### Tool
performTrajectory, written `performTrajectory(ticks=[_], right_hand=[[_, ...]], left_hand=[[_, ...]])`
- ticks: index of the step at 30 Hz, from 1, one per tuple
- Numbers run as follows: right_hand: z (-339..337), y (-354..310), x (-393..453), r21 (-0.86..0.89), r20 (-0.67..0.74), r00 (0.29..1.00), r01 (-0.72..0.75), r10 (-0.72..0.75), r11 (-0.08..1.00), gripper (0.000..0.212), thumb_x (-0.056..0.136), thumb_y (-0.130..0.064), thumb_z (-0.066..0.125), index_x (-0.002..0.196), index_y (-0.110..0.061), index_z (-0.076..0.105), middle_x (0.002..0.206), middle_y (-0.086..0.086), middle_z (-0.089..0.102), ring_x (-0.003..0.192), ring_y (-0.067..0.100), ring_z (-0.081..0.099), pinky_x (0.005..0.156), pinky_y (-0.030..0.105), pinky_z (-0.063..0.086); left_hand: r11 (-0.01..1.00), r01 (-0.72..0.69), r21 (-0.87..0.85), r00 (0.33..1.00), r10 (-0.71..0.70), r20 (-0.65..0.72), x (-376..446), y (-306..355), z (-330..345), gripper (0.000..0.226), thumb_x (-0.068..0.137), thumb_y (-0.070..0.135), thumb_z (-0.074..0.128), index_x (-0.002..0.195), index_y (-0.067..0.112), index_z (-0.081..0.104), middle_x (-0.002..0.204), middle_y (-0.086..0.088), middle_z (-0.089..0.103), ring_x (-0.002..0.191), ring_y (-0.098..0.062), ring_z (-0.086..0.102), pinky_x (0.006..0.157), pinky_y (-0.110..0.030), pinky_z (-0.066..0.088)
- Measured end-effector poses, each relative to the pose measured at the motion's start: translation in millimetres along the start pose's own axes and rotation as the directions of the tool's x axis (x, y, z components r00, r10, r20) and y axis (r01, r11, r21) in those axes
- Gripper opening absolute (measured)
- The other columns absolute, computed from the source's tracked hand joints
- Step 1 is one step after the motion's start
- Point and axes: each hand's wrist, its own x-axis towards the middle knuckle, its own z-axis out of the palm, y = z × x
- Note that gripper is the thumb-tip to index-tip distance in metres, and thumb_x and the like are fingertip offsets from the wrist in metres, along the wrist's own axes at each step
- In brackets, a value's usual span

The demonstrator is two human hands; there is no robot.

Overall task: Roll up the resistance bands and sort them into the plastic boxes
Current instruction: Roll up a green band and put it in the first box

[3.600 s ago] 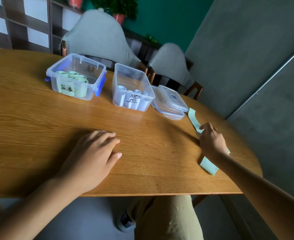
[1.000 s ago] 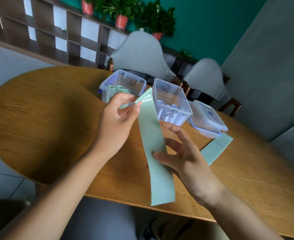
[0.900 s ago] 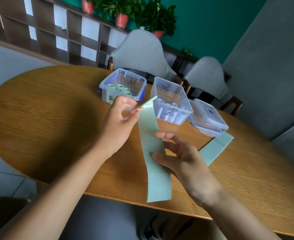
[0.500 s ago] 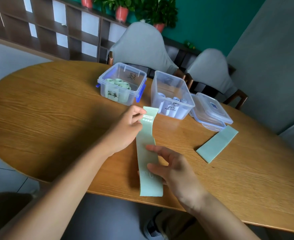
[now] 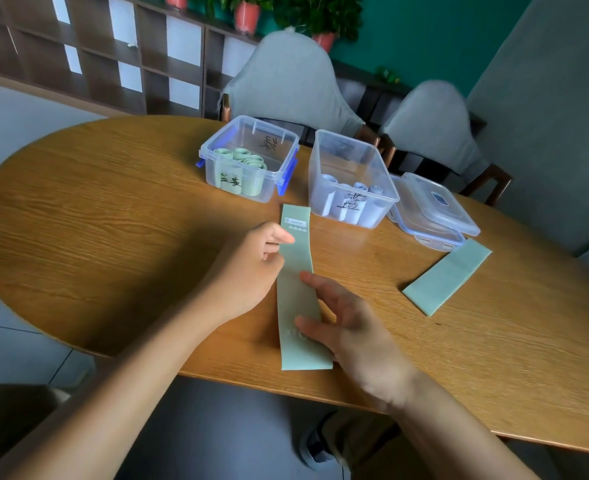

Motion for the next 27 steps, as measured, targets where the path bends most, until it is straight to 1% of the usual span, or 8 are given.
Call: performTrajectory(ticks=[2,5,11,15,17,19,22,27], right_hand=[[-1,0,0,0.007,0.018,1.0,0.0,0.0,1.0,0.061,0.092,-0.003,0.068,0.144,-0.028,0.049,0.13,-0.015,0.064,0.112,0.02,0.068,0.092,0.038,0.057],[-2,-2,-2,0.033,0.034,0.999,0.008,-0.009,0.999,0.064,0.093,0.0,0.066,0.146,-0.027,0.045,0.13,-0.013,0.061,0.094,0.017,0.072,0.067,0.029,0.058],[-5,-4,-6,-0.047,0.024,1.0,0.018,-0.017,0.999,0.067,0.093,-0.002,0.067,0.15,-0.026,0.04,0.135,-0.007,0.056,0.078,0.024,0.072,0.055,0.031,0.055],[-8,-10,-10,-0.184,0.045,0.999,0.023,-0.015,0.983,0.07,0.096,-0.013,0.066,0.153,-0.034,0.032,0.136,-0.008,0.056,0.075,0.027,0.074,0.054,0.03,0.055],[-8,-13,-16,-0.297,0.052,0.999,0.025,-0.01,0.955,0.07,0.098,-0.021,0.064,0.154,-0.04,0.028,0.123,-0.004,0.064,0.071,0.028,0.074,0.056,0.031,0.057],[-7,-16,-22,-0.373,0.041,0.999,0.025,-0.011,0.928,0.068,0.099,-0.024,0.062,0.153,-0.042,0.025,0.108,0.005,0.069,0.063,0.024,0.072,0.056,0.031,0.057],[-6,-17,-34,-0.426,-0.002,1.0,0.01,-0.012,0.904,0.063,0.1,-0.026,0.059,0.151,-0.043,0.028,0.11,0.01,0.063,0.057,0.019,0.07,0.053,0.028,0.056],[-12,-4,-49,-0.604,-0.071,0.973,0.132,-0.217,0.786,0.044,0.098,-0.033,0.061,0.137,-0.044,0.044,0.097,-0.01,0.063,0.059,0.006,0.063,0.057,0.017,0.046]], left_hand=[[0.999,-0.014,0.042,1.0,0.014,0.009,-8,1,-1,0.04,0.091,-0.001,0.045,0.117,0.022,0.065,0.119,0.011,0.065,0.117,0.001,0.058,0.089,-0.001,0.037],[0.996,-0.035,0.079,0.999,0.034,0.02,-20,3,0,0.041,0.091,0.0,0.046,0.117,0.024,0.066,0.121,0.009,0.067,0.118,0.001,0.058,0.099,-0.014,0.043],[0.989,-0.057,0.139,0.998,0.05,0.049,-44,8,0,0.037,0.094,0.005,0.048,0.115,0.03,0.065,0.121,0.015,0.067,0.116,0.005,0.058,0.101,-0.02,0.047],[0.978,-0.071,0.197,0.996,0.06,0.062,-58,9,-4,0.032,0.098,0.01,0.05,0.115,0.033,0.065,0.119,0.023,0.064,0.112,0.009,0.056,0.085,0.001,0.039],[0.972,-0.08,0.219,0.996,0.068,0.065,-65,10,-6,0.028,0.099,0.013,0.052,0.114,0.033,0.065,0.119,0.024,0.063,0.107,0.013,0.053,0.08,0.005,0.035],[0.967,-0.091,0.238,0.994,0.076,0.072,-71,11,-8,0.025,0.099,0.017,0.054,0.114,0.033,0.064,0.12,0.024,0.063,0.104,0.015,0.051,0.079,0.006,0.034],[0.964,-0.1,0.245,0.992,0.079,0.096,-81,12,-9,0.02,0.098,0.023,0.057,0.114,0.035,0.064,0.119,0.025,0.063,0.102,0.013,0.052,0.08,0.003,0.036],[0.968,-0.127,0.219,0.985,0.098,0.141,-97,13,-7,0.01,0.092,0.03,0.066,0.101,0.035,0.065,0.12,0.027,0.063,0.115,0.009,0.053,0.094,-0.013,0.041]])
